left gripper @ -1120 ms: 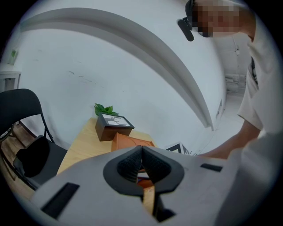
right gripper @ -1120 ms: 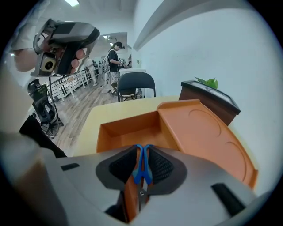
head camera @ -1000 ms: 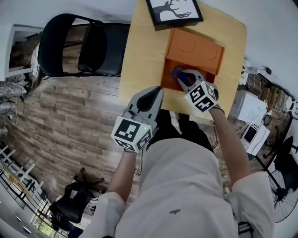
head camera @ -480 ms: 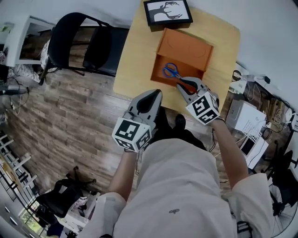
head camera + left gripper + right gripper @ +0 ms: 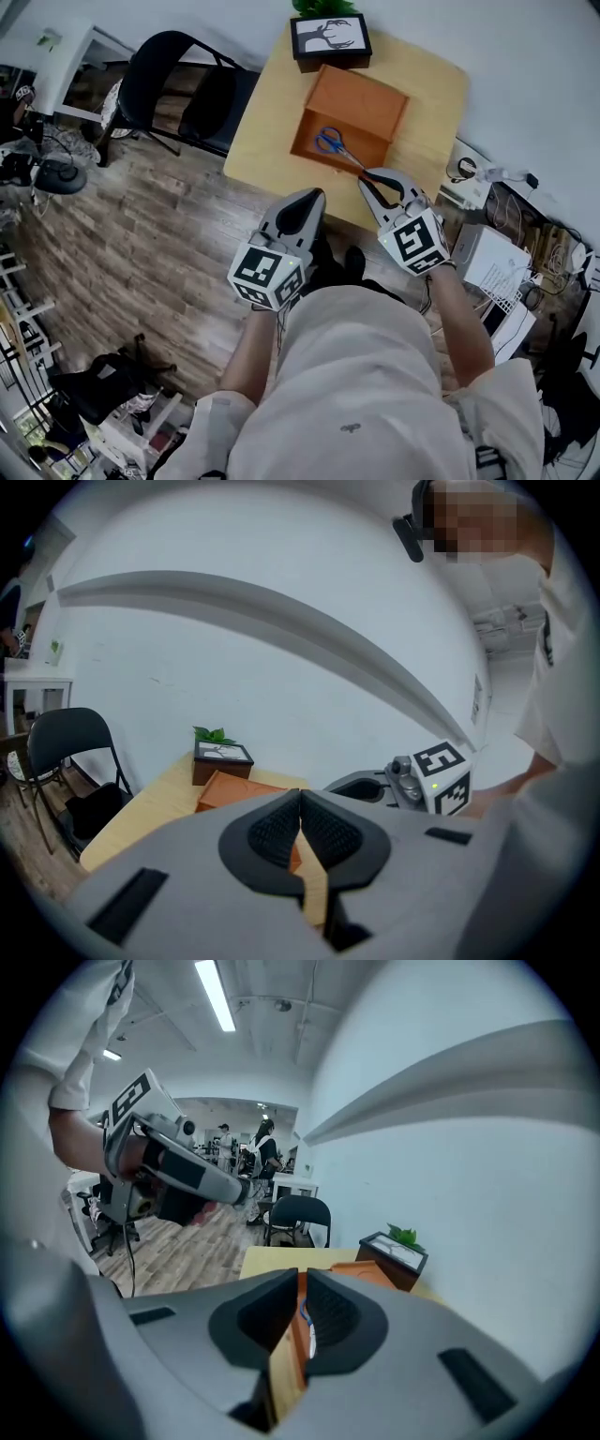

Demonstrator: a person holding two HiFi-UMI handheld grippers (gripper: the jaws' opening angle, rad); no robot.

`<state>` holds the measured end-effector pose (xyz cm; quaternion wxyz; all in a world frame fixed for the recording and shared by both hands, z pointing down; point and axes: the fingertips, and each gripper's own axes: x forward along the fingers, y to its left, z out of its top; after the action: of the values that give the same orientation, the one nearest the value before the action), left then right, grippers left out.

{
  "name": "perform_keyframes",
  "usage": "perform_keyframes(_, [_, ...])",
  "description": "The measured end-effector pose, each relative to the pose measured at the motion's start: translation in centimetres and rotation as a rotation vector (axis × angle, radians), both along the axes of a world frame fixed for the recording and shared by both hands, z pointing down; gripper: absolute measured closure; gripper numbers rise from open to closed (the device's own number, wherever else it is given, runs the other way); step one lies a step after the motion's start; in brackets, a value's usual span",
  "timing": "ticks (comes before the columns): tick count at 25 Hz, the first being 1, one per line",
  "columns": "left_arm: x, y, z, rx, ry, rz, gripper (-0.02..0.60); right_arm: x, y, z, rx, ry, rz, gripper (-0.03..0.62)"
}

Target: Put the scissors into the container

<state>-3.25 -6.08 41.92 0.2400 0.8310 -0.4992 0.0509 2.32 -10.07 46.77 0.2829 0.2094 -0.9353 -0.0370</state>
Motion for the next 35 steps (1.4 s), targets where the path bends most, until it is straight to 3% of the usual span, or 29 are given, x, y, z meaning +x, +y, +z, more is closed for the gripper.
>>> perform_keyframes(6, [2.7, 2.6, -1.8, 0.038, -0.019, -0.031, 0.574, 2.4, 2.4, -5.0, 0.081, -0.075, -0.017, 0.576])
perform_keyframes(15, [5.2, 5.5, -4.8, 0.102, -0.048, -0.083, 0.574, 6.1, 4.8, -10.6, 0.119, -0.208, 0.016, 0.595])
perform_keyframes(25, [5.9, 7.6, -8.1, 0.167, -0.077, -0.135, 0.574, 7.7, 7.1, -13.7, 0.164, -0.253, -0.008, 0.595])
perform_keyframes(35, [4.8, 9.1, -9.3, 0.180, -0.095, -0.155, 0.574, 7.8, 7.8, -15.2, 0.150, -0.320, 0.028, 0.595])
